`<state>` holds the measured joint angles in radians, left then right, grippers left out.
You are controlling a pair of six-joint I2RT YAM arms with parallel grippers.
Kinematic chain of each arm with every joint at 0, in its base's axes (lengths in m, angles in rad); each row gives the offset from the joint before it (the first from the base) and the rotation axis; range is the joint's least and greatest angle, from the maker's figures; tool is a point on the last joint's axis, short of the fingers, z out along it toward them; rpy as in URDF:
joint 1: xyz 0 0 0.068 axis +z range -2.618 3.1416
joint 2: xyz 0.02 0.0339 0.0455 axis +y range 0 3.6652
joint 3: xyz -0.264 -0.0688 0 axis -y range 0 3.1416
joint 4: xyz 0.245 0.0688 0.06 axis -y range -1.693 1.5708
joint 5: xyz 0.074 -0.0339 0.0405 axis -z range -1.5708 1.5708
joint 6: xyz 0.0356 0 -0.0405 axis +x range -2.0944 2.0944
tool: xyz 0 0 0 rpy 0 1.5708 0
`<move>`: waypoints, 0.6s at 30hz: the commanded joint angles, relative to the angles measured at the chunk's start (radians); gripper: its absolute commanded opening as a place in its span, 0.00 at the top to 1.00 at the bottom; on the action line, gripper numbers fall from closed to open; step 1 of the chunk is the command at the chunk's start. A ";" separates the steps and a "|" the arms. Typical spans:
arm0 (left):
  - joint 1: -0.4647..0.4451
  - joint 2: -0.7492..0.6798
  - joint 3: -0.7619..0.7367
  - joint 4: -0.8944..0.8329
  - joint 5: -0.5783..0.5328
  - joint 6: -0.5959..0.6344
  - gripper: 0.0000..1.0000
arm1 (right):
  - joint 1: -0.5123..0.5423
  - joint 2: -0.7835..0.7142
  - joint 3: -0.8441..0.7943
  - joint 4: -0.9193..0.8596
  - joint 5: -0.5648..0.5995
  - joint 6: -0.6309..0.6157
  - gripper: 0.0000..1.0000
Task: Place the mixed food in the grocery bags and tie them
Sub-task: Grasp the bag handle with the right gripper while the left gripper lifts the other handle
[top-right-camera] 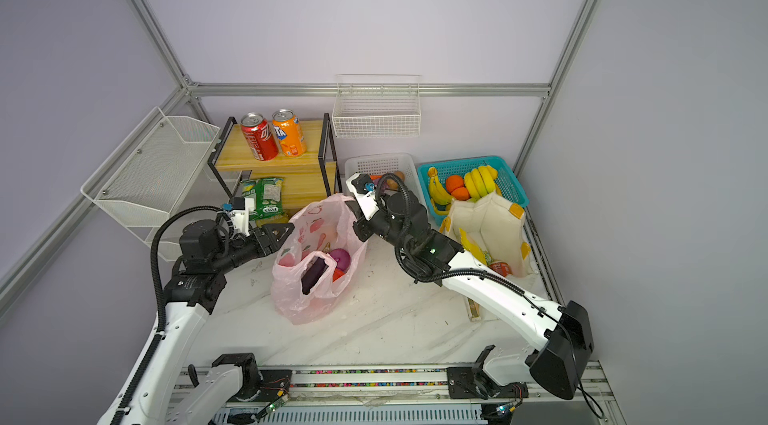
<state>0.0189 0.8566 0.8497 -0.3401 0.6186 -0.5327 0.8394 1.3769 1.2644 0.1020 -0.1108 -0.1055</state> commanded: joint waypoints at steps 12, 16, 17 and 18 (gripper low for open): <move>-0.363 -0.097 0.301 -0.186 -0.311 0.282 0.29 | -0.082 0.145 0.109 -0.056 -0.246 0.280 0.97; -0.582 -0.024 0.369 -0.257 -0.468 0.378 0.28 | -0.102 0.161 0.115 -0.053 -0.261 0.295 0.97; -0.627 -0.009 0.380 -0.270 -0.495 0.405 0.27 | -0.103 0.162 0.116 -0.053 -0.266 0.297 0.97; -0.676 0.009 0.390 -0.284 -0.532 0.436 0.27 | -0.106 0.165 0.118 -0.052 -0.270 0.297 0.97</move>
<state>-0.5694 0.8307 1.1419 -0.5602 0.2218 -0.2157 0.7425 1.5284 1.3560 0.0525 -0.3481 0.1642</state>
